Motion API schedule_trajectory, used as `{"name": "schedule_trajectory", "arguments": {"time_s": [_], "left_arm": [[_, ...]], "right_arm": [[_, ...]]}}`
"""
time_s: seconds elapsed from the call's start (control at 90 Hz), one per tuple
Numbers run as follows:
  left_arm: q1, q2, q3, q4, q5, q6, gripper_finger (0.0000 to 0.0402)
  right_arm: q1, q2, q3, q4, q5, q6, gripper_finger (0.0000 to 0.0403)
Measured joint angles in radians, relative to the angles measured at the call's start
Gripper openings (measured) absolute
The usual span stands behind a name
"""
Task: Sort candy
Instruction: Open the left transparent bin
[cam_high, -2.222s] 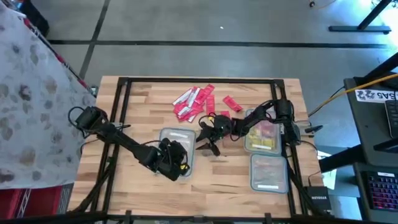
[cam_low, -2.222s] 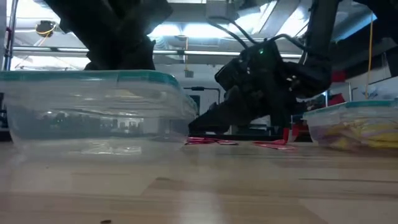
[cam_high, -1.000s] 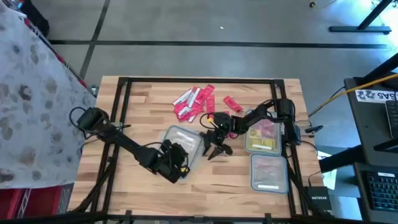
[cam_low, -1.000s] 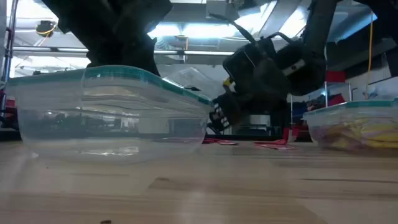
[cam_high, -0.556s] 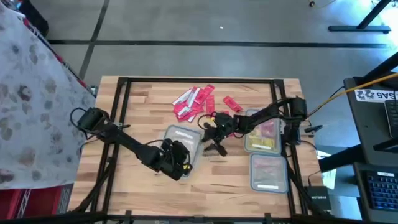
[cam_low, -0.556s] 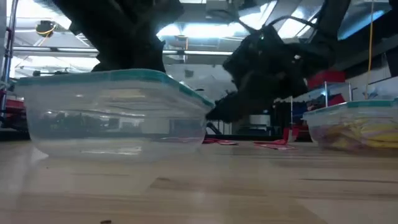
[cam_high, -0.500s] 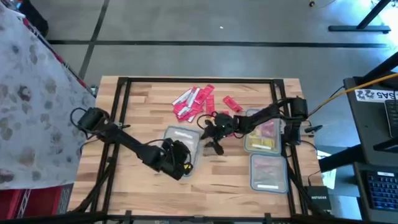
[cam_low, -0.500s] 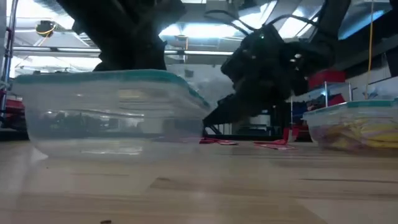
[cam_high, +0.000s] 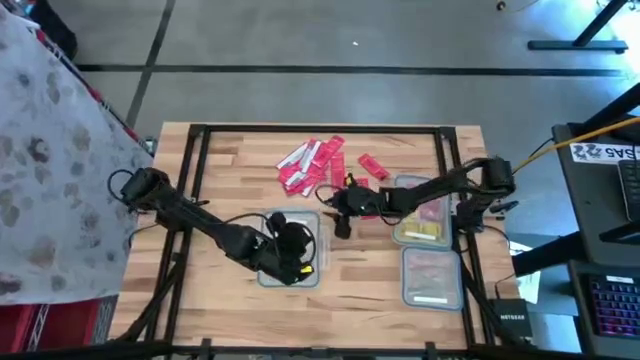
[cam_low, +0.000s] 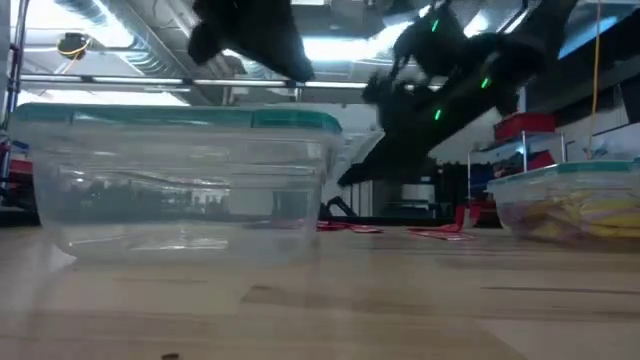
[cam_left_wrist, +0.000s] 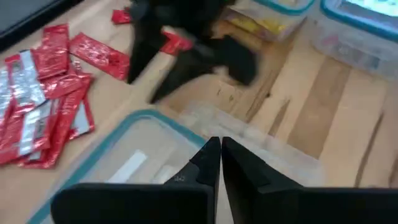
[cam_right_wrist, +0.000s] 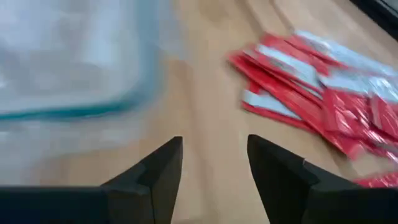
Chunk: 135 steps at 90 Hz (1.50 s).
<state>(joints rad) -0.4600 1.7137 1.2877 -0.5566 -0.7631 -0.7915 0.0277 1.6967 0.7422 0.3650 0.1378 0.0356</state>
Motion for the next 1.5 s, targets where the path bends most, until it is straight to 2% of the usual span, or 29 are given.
{"name": "schedule_trajectory", "arguments": {"time_s": [0.089,0.189,0.256,0.311,0.467,0.622,0.844,0.978,1.1,1.156,1.322,1.5], "left_arm": [[-0.004,0.000,0.005,-0.117,0.026,-0.087,0.0000],[-0.009,0.005,-0.005,-0.243,0.085,-0.216,0.0000],[-0.010,0.005,-0.023,-0.300,0.113,-0.285,0.0000],[-0.011,0.005,-0.046,-0.323,0.126,-0.335,0.0000],[-0.013,0.005,-0.105,-0.321,0.149,-0.419,0.0000],[-0.015,0.001,-0.135,-0.319,0.180,-0.488,0.0000],[-0.065,0.001,-0.138,-0.348,0.184,-0.570,0.0000],[-0.100,0.001,-0.136,-0.322,0.195,-0.660,0.0000],[-0.130,0.002,-0.135,-0.313,0.188,-0.751,0.0000],[-0.136,0.003,-0.135,-0.316,0.174,-0.770,0.0000],[-0.143,0.005,-0.136,-0.321,0.150,-0.773,0.0000],[-0.138,0.007,-0.125,-0.333,0.041,-0.762,0.0000]], "right_arm": [[0.070,-0.058,0.000,-0.102,-0.002,-0.007,0.0170],[0.156,-0.085,-0.001,-0.184,-0.126,0.018,0.0170],[0.216,-0.084,-0.001,-0.175,-0.261,0.027,0.0170],[0.268,-0.070,-0.002,-0.126,-0.333,0.028,0.0170],[0.374,-0.013,0.039,-0.059,-0.383,0.000,0.0170],[0.399,0.066,0.129,-0.063,-0.251,-0.041,0.0170],[0.339,0.090,0.205,-0.199,-0.086,-0.036,0.0170],[0.266,0.090,0.219,-0.192,0.097,-0.009,0.0170],[0.183,0.088,0.219,-0.233,0.338,0.060,0.0170],[0.146,0.088,0.218,-0.271,0.412,0.062,0.0170],[0.102,0.083,0.217,-0.403,0.394,0.063,0.0170],[0.196,0.049,0.215,-0.439,0.277,0.061,0.0170]]}}
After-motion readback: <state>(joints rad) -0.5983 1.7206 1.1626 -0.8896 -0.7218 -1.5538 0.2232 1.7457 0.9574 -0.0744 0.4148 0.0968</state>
